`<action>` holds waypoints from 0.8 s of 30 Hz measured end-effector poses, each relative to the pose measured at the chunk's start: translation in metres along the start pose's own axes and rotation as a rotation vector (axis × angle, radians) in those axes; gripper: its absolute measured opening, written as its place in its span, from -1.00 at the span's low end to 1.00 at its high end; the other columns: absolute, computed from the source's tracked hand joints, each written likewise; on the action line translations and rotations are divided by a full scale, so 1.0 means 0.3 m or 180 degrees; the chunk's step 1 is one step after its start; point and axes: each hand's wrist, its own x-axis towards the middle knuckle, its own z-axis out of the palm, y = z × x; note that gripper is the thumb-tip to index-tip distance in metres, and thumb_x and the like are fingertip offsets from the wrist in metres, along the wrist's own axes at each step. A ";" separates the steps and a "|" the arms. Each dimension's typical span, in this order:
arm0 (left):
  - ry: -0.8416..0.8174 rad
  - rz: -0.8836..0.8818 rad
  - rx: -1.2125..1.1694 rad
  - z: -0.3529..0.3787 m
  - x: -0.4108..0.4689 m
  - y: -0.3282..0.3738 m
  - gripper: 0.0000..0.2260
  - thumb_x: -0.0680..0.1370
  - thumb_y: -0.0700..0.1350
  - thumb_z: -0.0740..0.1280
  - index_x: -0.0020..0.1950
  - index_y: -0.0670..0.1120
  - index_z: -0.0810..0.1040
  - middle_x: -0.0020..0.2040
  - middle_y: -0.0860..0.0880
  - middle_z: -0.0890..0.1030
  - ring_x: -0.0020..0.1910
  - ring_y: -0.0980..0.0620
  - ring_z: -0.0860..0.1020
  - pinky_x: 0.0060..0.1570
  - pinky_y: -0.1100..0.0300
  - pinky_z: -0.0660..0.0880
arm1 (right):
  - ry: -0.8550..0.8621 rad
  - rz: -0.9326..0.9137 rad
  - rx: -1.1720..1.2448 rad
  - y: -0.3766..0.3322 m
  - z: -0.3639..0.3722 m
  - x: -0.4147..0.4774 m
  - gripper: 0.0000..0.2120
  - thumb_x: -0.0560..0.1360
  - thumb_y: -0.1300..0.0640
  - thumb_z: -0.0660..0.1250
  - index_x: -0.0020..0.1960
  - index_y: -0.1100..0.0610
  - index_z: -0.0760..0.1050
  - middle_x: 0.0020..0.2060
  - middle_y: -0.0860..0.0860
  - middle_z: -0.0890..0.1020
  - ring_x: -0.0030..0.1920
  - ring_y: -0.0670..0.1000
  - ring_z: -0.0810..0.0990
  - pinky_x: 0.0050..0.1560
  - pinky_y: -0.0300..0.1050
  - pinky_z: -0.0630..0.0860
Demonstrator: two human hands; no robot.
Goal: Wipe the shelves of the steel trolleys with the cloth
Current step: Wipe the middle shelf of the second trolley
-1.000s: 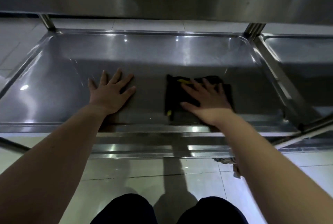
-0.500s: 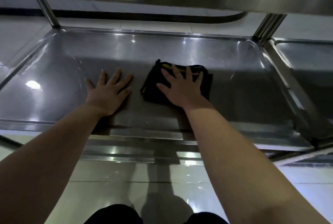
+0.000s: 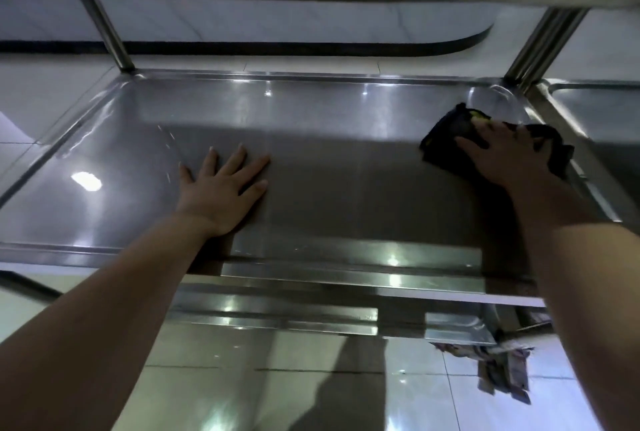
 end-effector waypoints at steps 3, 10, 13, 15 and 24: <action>-0.0032 -0.0009 0.0029 -0.011 -0.009 0.008 -0.47 0.49 0.37 -0.24 0.48 0.47 -0.18 0.61 0.18 -0.14 0.58 -0.14 -0.14 0.42 -0.39 -0.18 | -0.0065 0.0023 0.0074 -0.174 0.022 -0.063 -0.35 0.53 -0.43 -0.08 0.56 -0.25 -0.03 0.59 -0.11 0.01 0.56 0.24 -0.10 0.41 0.49 -0.14; -0.0082 -0.0065 0.0077 -0.016 -0.022 0.002 -0.53 0.58 0.29 -0.17 0.48 0.45 -0.22 0.60 0.18 -0.16 0.58 -0.12 -0.17 0.40 -0.41 -0.15 | -0.0168 -0.1610 -0.0214 -0.712 0.131 -0.369 -0.35 0.51 -0.46 -0.14 0.55 -0.30 -0.09 0.59 -0.13 -0.04 0.57 0.17 -0.17 0.41 0.44 -0.30; -0.0051 -0.0036 -0.0005 -0.008 -0.032 0.003 -0.52 0.55 0.34 -0.18 0.47 0.47 -0.19 0.60 0.19 -0.14 0.58 -0.13 -0.15 0.40 -0.40 -0.16 | -0.0005 -0.1336 -0.0233 -0.475 0.105 -0.337 -0.35 0.48 -0.49 -0.17 0.53 -0.36 -0.11 0.58 -0.19 -0.05 0.58 0.12 -0.16 0.42 0.42 -0.30; -0.0040 -0.0036 -0.0032 -0.002 -0.035 0.006 -0.52 0.55 0.35 -0.18 0.47 0.47 -0.19 0.60 0.19 -0.14 0.58 -0.14 -0.15 0.40 -0.40 -0.16 | 0.0015 -0.0809 -0.0167 -0.246 0.074 -0.304 -0.35 0.47 -0.50 -0.15 0.52 -0.37 -0.08 0.58 -0.20 -0.03 0.58 0.12 -0.14 0.43 0.42 -0.25; -0.0129 0.0001 -0.0047 -0.030 -0.044 0.048 -0.53 0.62 0.29 -0.12 0.53 0.40 -0.12 0.61 0.14 -0.13 0.57 -0.23 -0.18 0.39 -0.44 -0.18 | -0.0163 -0.0201 -0.0112 -0.313 0.079 -0.455 -0.37 0.53 -0.43 -0.13 0.55 -0.30 -0.11 0.59 -0.16 -0.07 0.56 0.24 -0.18 0.40 0.48 -0.23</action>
